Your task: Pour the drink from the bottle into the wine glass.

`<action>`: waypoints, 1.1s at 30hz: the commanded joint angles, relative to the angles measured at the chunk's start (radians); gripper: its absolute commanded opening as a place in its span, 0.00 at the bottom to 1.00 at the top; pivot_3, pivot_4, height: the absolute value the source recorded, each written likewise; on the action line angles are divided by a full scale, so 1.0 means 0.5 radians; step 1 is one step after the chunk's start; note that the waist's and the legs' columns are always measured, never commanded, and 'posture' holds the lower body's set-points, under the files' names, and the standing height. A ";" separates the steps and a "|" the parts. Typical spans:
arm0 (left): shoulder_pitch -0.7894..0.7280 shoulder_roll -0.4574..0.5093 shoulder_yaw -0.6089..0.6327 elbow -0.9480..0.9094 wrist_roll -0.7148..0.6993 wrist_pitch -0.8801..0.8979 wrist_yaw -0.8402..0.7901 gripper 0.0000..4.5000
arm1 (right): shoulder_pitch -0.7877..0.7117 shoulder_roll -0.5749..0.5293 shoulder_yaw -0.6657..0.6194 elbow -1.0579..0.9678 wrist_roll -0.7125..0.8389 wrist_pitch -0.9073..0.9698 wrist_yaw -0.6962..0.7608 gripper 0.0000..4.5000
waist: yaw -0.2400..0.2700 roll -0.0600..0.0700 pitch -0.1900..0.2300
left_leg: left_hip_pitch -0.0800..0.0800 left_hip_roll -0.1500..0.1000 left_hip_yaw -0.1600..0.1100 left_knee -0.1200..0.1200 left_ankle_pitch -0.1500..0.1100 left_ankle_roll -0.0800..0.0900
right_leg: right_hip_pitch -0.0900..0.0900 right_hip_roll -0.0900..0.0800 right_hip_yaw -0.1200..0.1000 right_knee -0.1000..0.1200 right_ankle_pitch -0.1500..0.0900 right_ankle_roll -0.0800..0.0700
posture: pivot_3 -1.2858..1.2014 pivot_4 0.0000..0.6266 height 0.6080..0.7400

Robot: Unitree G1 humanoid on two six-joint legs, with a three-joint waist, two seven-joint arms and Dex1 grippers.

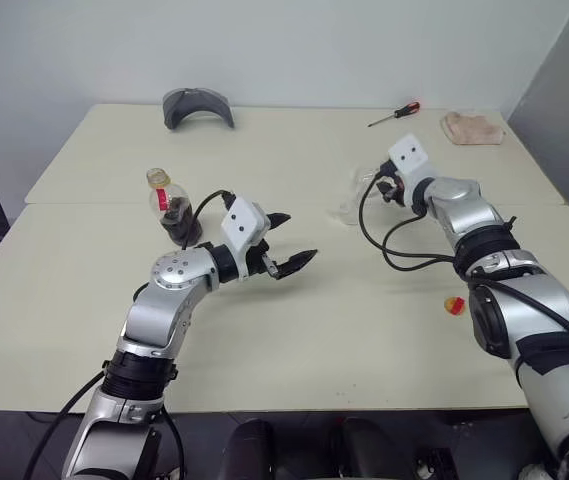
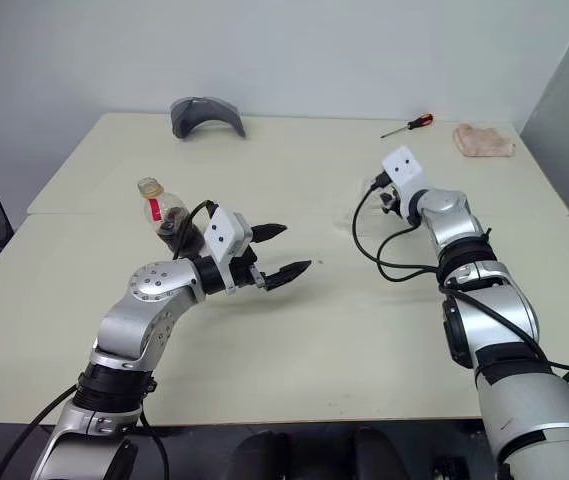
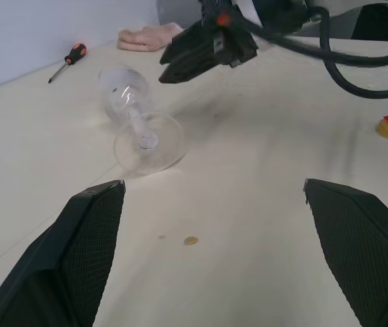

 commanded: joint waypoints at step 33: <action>-0.001 -0.008 0.016 -0.036 -0.009 -0.027 0.023 1.00 | 0.046 0.152 0.115 -0.076 -0.070 0.020 -0.115 0.01 | 0.016 0.000 0.000 | 0.001 -0.003 -0.001 0.001 -0.001 0.001 | 0.000 -0.003 -0.002 0.005 -0.002 -0.002 | 0.52 0.24 1.00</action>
